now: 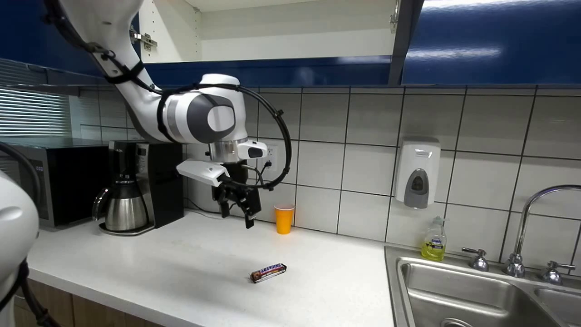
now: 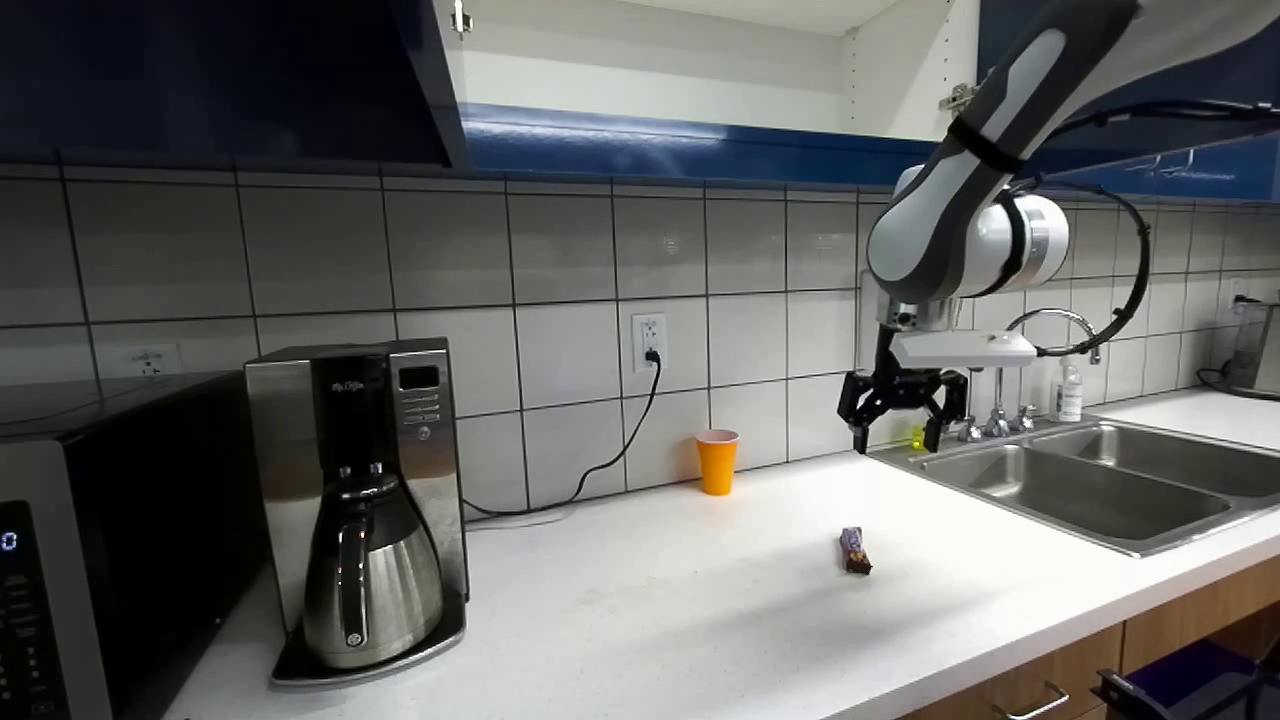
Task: Put the chocolate bar inside the cabinet
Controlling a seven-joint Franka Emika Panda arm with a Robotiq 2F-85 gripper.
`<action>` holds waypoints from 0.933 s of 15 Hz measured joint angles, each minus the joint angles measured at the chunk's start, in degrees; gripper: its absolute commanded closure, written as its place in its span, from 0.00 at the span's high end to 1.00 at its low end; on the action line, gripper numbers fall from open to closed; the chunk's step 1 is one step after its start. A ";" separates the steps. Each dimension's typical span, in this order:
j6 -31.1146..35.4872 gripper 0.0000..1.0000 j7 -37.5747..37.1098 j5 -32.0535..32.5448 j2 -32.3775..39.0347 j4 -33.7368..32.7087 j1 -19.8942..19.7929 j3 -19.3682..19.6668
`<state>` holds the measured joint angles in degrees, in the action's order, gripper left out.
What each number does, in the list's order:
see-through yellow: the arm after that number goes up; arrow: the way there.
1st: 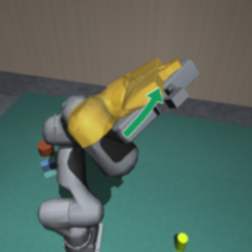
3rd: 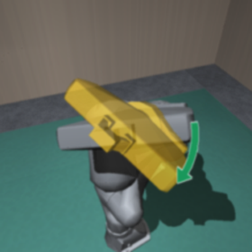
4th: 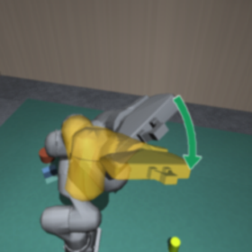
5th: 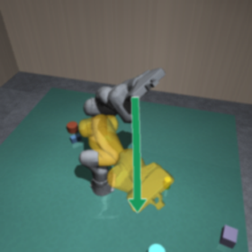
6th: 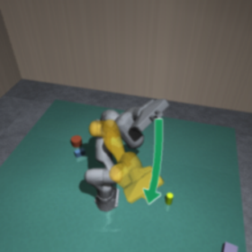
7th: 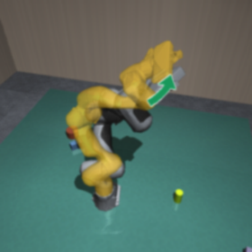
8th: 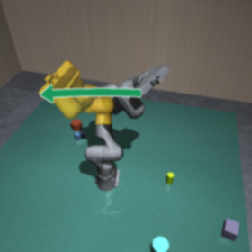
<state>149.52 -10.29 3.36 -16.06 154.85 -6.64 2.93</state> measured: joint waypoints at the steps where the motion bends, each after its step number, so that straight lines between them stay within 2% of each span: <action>1: 0.84 1.00 -0.40 0.00 1.90 -0.73 -0.02 0.02; 14: 5.58 1.00 -3.66 -0.09 21.80 -10.68 0.03 1.10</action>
<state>155.10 -13.95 3.27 5.74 144.17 -6.61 4.03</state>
